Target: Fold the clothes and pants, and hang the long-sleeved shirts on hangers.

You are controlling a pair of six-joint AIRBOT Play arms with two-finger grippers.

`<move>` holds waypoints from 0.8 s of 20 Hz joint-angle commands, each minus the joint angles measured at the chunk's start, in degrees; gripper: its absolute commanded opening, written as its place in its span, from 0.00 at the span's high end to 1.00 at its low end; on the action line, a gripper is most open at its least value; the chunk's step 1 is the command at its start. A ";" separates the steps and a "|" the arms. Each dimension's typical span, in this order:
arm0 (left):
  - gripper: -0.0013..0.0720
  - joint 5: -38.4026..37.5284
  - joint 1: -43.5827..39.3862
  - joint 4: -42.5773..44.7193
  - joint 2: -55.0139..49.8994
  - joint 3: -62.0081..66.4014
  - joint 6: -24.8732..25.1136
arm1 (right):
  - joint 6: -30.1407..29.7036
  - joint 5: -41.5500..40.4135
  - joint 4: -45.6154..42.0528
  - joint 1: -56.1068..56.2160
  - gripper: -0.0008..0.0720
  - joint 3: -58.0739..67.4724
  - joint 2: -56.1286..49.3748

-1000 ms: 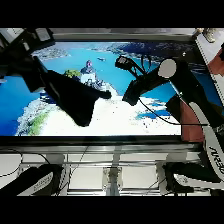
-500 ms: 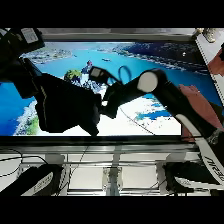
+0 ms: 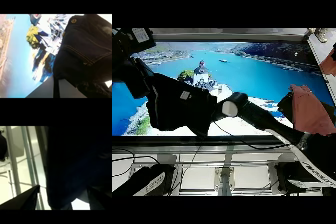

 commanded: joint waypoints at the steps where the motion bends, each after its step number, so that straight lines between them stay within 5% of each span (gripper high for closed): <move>1: 0.96 0.52 0.00 0.20 0.04 0.04 -0.04 | 4.72 -3.30 -0.55 2.69 0.08 -0.85 -2.25; 7: 0.96 0.52 0.00 0.20 0.04 0.04 -0.02 | 5.31 -11.19 -0.28 3.52 0.10 -7.45 -3.15; 9: 0.96 0.52 0.00 0.20 0.04 0.04 -0.04 | 5.31 -17.00 0.13 3.52 0.25 -10.08 -3.15; 16: 0.96 0.50 0.00 0.17 0.04 0.04 -0.26 | 7.96 -26.53 1.53 3.65 0.25 -11.47 -4.59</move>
